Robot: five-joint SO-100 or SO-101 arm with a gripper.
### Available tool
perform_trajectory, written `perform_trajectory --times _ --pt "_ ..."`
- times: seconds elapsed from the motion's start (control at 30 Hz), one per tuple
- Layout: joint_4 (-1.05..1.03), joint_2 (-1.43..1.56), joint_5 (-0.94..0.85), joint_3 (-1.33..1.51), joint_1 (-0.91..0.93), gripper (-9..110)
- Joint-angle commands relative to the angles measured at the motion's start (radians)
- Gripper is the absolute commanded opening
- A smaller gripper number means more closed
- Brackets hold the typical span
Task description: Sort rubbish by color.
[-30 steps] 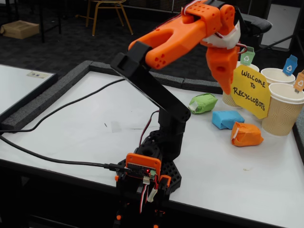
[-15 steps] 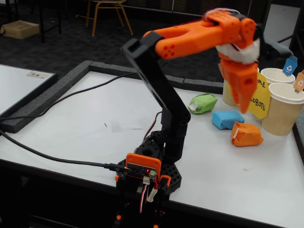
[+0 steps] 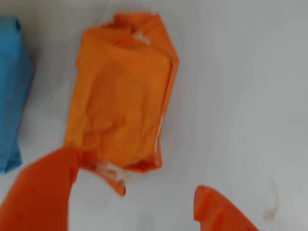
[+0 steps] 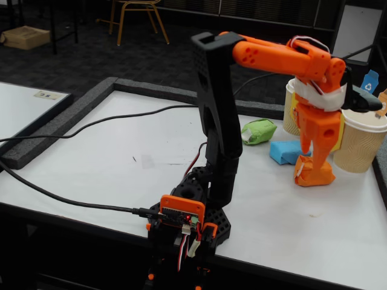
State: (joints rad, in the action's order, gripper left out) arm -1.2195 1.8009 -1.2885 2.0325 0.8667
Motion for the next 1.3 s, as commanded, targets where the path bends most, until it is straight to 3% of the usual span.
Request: perform_trajectory --times 0.0,0.47,0.8,1.0,1.13,1.27 --pt "0.089 -0.005 -0.021 -0.126 0.025 18" --pt "-0.005 -0.017 -0.017 -0.164 0.023 20" --pt "0.144 -0.141 -0.012 -0.124 0.023 20" --pt "0.284 -0.173 -0.011 -0.101 0.020 10" --pt "0.293 -0.172 -0.011 -0.103 0.017 0" --pt "0.238 -0.163 -0.011 -0.137 0.015 0"
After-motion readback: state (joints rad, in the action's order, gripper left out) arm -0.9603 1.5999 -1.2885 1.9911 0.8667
